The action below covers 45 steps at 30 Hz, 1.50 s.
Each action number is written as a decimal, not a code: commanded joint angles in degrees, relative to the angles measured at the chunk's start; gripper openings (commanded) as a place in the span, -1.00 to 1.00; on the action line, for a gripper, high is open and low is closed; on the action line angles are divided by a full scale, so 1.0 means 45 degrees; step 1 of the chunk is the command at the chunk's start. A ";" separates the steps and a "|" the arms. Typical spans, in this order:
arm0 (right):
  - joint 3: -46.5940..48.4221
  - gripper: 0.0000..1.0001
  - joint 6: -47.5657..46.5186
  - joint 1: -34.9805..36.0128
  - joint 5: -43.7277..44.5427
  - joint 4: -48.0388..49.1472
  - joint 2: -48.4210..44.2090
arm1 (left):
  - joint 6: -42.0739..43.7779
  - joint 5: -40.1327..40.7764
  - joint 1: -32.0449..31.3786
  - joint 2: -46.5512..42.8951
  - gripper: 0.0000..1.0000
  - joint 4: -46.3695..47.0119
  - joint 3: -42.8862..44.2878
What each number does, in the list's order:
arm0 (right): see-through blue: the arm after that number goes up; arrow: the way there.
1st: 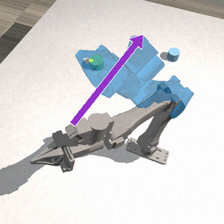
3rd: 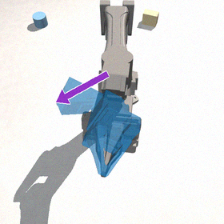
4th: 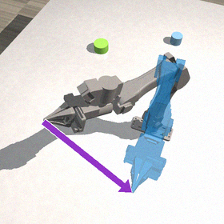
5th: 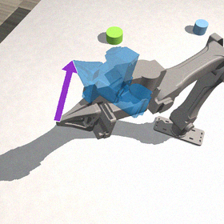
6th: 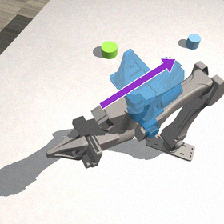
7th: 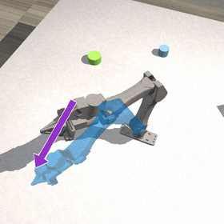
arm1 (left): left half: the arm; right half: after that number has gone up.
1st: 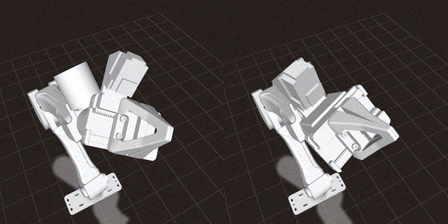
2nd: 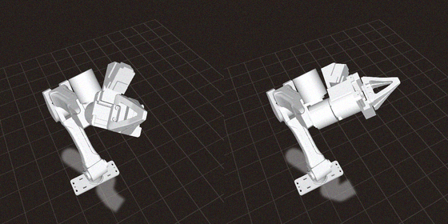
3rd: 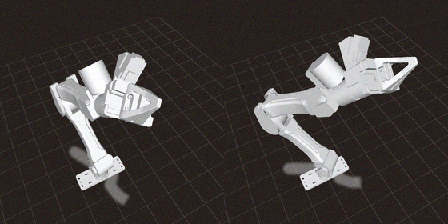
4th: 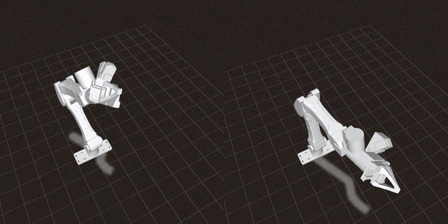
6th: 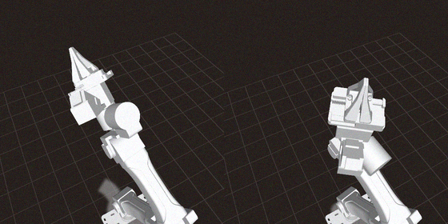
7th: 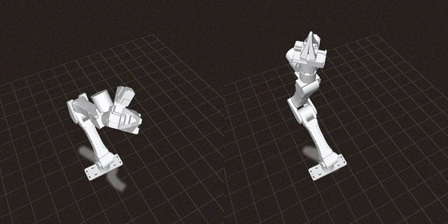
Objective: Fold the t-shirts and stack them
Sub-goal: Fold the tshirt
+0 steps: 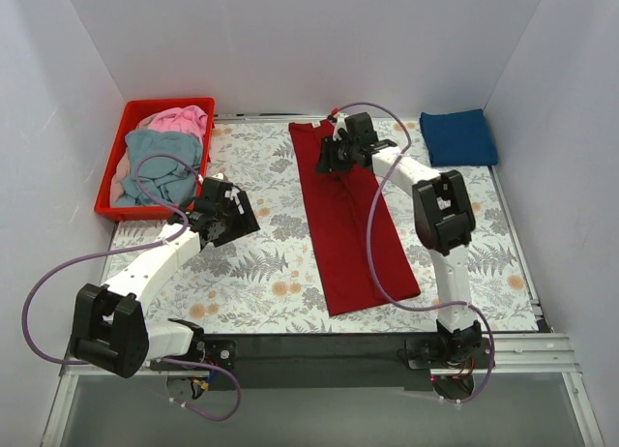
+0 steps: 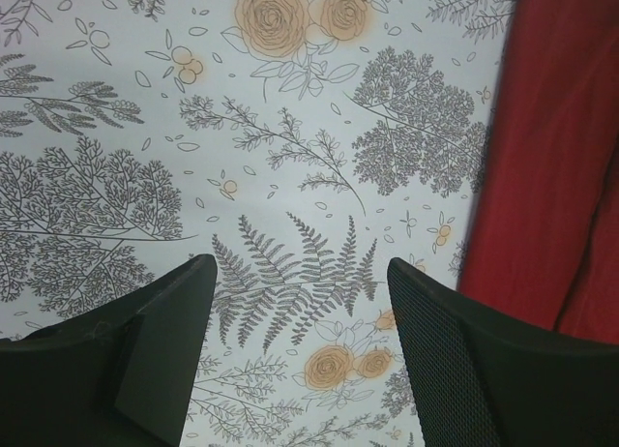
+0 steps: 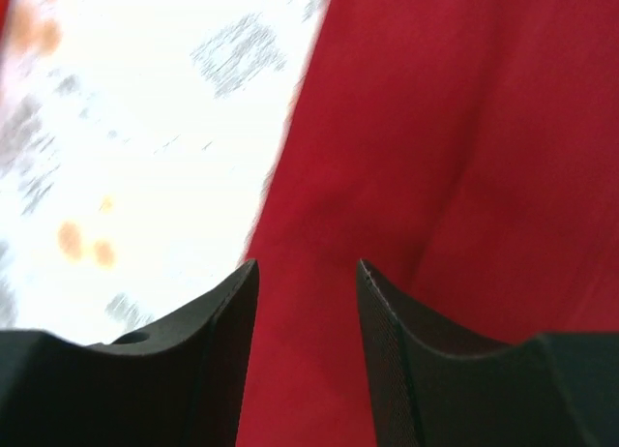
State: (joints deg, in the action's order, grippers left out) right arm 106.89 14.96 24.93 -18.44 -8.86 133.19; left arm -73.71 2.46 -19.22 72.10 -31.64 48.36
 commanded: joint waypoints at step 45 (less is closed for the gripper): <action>-1.1170 -0.06 0.1225 0.4658 0.4506 -0.6898 -1.1445 | -0.1489 -0.1464 -0.3050 -0.0692 0.40 -0.1973 -0.0376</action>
State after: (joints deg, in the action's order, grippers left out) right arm 62.54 16.25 49.17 -2.24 -37.74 86.61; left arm -77.43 -0.91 -30.02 67.51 -38.59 46.44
